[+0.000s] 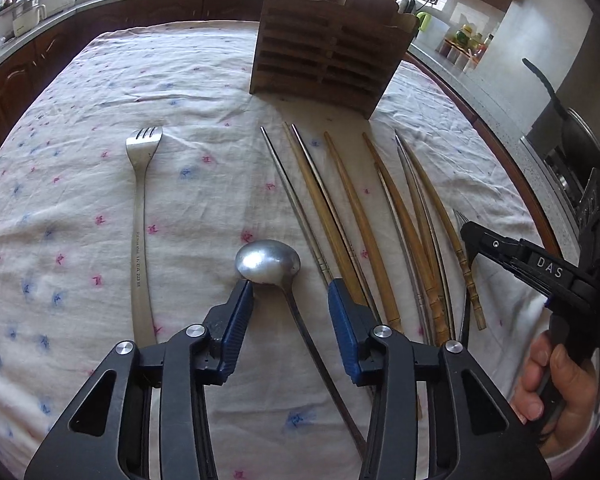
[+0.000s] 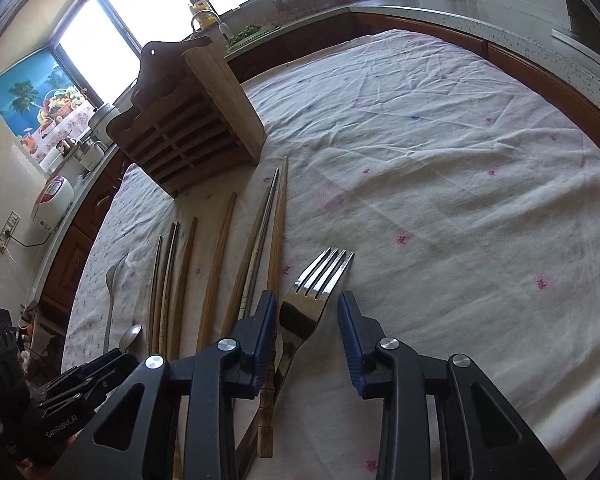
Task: Organize utensils
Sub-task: 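Grasp the steel spoon with the left tool while the right tool grasps the steel fork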
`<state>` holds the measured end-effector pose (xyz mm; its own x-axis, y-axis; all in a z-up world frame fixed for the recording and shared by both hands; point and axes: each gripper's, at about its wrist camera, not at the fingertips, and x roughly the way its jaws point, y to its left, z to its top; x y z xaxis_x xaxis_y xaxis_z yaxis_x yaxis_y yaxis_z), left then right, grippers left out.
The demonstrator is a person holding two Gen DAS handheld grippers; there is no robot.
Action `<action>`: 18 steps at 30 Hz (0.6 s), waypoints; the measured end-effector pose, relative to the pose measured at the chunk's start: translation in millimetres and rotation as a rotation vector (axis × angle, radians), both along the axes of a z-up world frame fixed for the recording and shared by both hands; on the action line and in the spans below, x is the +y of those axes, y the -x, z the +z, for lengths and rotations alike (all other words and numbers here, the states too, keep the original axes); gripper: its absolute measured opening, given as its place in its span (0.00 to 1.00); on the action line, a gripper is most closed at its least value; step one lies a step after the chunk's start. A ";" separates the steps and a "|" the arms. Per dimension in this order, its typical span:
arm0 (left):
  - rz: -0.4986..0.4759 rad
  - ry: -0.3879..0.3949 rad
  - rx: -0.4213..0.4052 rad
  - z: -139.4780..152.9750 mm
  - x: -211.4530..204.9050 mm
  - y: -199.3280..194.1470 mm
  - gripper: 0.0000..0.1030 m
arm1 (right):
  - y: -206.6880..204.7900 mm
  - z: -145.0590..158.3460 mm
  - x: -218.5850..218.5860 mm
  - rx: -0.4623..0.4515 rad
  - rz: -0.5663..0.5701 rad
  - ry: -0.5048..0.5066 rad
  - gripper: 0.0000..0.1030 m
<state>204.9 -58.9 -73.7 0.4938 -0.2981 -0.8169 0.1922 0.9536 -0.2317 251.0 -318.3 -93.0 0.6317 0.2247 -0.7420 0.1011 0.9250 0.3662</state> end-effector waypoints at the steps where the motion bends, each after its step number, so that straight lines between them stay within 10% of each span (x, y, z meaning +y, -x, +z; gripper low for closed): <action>1: -0.005 -0.005 -0.001 -0.6 -1.6 -1.1 0.20 | -0.8 0.4 0.7 -0.002 0.006 0.004 0.25; 3: -0.014 -0.003 -0.003 -1.9 -2.7 -2.4 0.09 | -0.3 1.0 2.1 -0.007 0.014 -0.001 0.07; 18: -0.022 0.088 -0.106 41.0 19.7 13.7 0.02 | 32.7 65.5 3.7 -0.177 0.021 -0.007 0.03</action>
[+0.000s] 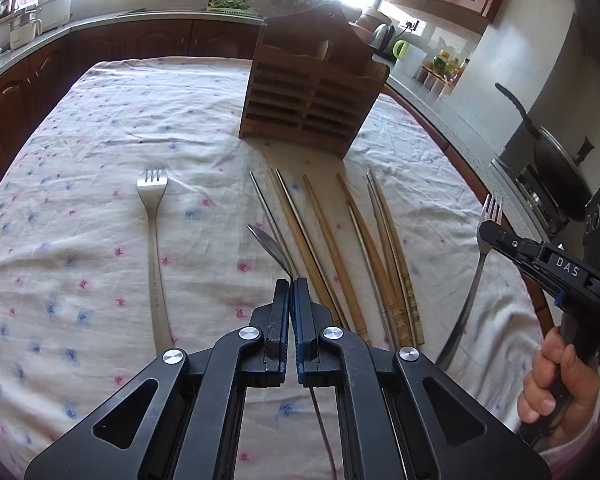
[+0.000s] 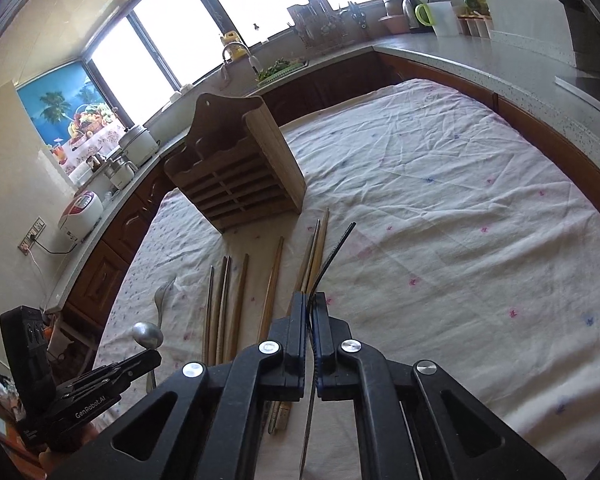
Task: Organize utensils
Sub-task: 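Grasp the steel spoon with the left tool while the right tool grasps the steel fork, then lower the spoon into the wooden holder and open the left tool while the right tool drops the fork in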
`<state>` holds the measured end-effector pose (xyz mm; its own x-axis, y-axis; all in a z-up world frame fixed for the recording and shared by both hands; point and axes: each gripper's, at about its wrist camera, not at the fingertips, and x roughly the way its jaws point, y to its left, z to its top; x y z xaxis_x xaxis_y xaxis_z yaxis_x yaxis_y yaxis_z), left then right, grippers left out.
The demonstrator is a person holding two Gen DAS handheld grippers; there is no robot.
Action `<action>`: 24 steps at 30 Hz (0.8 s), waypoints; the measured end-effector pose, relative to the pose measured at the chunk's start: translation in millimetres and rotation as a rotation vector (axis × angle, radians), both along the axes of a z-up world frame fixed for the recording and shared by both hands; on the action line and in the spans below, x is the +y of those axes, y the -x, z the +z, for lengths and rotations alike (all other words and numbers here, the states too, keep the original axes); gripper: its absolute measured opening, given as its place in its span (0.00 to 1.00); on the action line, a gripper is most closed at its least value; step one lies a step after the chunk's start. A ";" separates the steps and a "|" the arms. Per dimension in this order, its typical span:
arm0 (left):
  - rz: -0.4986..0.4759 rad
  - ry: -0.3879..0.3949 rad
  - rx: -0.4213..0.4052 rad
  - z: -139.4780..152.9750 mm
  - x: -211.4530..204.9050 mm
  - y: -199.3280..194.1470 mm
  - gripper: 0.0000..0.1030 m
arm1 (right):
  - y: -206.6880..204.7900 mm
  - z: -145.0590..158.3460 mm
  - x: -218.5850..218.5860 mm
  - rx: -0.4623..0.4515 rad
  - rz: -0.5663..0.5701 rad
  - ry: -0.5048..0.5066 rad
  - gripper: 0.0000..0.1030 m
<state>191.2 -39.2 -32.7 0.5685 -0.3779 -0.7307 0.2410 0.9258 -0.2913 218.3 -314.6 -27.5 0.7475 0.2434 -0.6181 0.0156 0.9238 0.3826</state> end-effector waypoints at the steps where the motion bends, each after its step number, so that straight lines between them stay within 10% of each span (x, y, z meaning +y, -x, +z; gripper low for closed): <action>1: 0.002 0.009 -0.013 5.0 2.8 0.5 0.02 | 0.1 5.3 0.7 -0.013 0.002 0.001 0.03; 24: 0.058 0.058 -0.305 110.5 27.1 -53.7 0.02 | -67.1 98.2 27.6 -0.263 0.037 0.025 0.02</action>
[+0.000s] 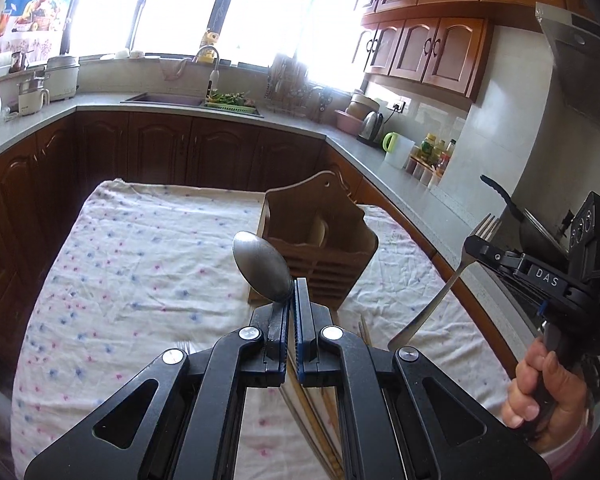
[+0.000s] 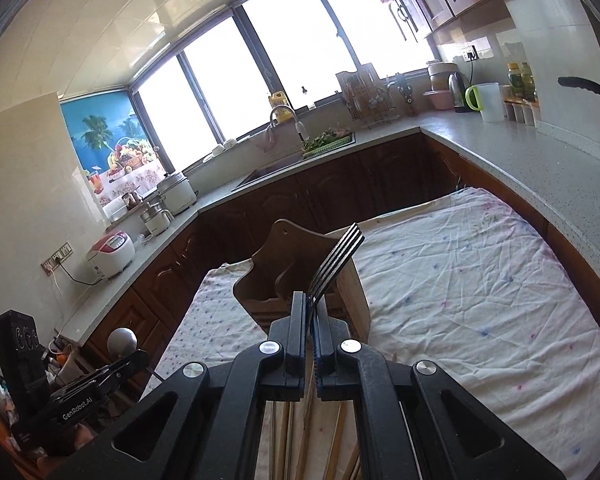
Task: Organize utensils
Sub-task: 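Lower the spoon into the wooden holder and open the left tool while the right tool drops the fork in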
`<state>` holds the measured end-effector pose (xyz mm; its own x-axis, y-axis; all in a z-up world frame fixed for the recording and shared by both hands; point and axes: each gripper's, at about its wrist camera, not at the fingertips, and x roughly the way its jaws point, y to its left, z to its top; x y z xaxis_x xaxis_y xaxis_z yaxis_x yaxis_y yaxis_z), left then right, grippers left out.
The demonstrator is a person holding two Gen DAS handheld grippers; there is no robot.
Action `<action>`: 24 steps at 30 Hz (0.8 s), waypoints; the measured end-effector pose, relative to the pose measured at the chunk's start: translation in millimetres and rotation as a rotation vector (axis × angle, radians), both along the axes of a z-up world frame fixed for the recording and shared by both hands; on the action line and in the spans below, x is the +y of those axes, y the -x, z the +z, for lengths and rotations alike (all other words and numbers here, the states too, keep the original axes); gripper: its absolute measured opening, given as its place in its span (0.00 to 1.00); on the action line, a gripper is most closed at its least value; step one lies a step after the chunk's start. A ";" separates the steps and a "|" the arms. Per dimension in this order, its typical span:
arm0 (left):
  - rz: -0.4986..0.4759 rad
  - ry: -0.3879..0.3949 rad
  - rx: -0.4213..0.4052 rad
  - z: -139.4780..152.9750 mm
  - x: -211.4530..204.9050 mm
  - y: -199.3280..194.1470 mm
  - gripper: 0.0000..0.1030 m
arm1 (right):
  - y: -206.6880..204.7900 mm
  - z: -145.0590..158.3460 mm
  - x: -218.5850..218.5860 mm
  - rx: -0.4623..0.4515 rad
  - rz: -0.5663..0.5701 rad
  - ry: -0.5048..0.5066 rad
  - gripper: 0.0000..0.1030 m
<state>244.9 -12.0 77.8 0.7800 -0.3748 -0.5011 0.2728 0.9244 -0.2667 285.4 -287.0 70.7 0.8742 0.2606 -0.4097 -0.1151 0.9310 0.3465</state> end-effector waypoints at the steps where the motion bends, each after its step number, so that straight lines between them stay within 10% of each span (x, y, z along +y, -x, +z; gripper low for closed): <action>1: 0.004 -0.001 -0.014 5.0 -0.2 -4.9 0.02 | -3.8 3.5 0.6 -0.013 -0.004 0.003 0.02; 13: 0.042 -0.010 -0.159 53.7 -7.5 -85.8 0.02 | -79.6 35.4 5.9 -0.102 -0.024 0.041 0.02; 24: 0.073 -0.048 -0.087 0.4 -23.7 -158.2 0.02 | -131.8 -16.1 17.3 -0.019 -0.007 0.117 0.03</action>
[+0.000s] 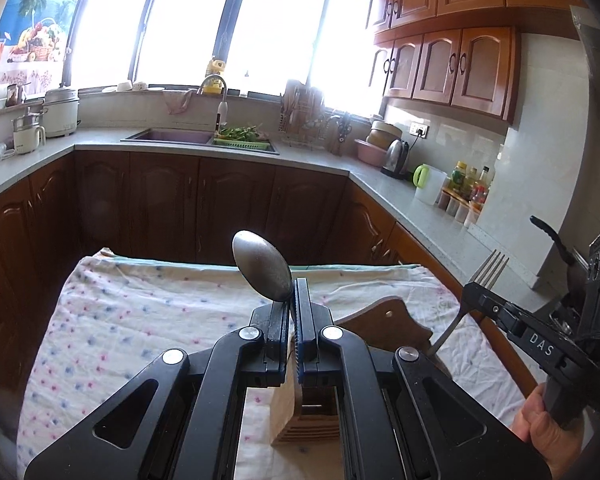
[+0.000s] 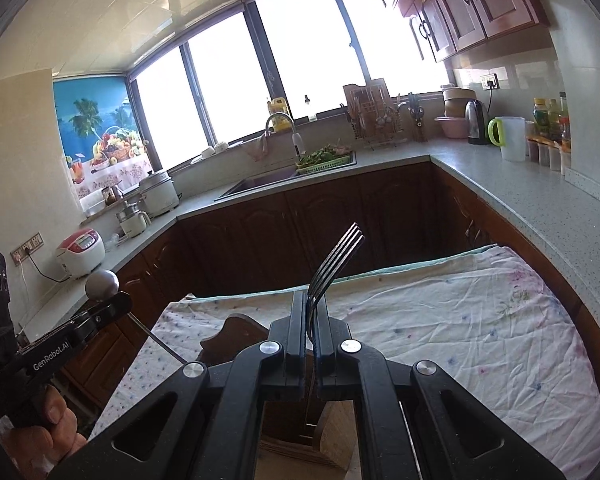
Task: Organize utensils
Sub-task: 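Lower the spoon into the wooden holder and open the left tool while the right tool drops the fork in, then withdraw both tools from the holder back over the chopsticks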
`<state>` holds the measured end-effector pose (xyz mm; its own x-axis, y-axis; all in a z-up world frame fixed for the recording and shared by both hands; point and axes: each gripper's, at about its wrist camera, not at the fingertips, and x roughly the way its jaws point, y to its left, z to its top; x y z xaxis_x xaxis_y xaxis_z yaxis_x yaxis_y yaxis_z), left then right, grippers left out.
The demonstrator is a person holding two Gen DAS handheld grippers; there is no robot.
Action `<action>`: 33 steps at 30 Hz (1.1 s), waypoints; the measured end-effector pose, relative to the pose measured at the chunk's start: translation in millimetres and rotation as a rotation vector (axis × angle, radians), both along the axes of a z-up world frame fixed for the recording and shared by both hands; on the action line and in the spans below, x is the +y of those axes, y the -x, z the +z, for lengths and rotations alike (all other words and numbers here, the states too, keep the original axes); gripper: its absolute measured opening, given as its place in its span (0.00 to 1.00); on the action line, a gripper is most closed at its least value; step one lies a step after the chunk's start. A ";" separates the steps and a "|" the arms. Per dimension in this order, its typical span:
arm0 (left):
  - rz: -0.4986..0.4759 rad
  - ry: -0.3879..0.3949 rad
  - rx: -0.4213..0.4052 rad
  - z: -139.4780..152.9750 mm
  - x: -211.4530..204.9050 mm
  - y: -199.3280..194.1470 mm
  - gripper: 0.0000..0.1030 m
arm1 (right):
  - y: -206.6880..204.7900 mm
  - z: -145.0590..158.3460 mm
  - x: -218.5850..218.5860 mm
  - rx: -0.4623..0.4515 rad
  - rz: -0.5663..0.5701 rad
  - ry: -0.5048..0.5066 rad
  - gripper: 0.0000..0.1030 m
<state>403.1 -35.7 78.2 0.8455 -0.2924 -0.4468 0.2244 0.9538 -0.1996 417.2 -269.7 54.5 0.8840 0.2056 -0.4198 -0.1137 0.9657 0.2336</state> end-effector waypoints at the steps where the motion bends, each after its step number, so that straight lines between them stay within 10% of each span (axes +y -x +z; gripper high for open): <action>1: 0.000 -0.003 0.012 -7.0 -1.0 -3.3 0.02 | -2.9 -4.8 -0.5 0.012 0.000 -0.001 0.03; 24: -0.040 -0.045 0.093 -43.0 -27.3 -12.7 0.03 | -7.8 -34.5 -5.4 0.072 0.034 -0.037 0.08; 33: -0.006 -0.026 0.078 -32.6 -16.1 -2.8 0.49 | 2.0 -23.0 -21.1 0.043 -0.008 -0.086 0.37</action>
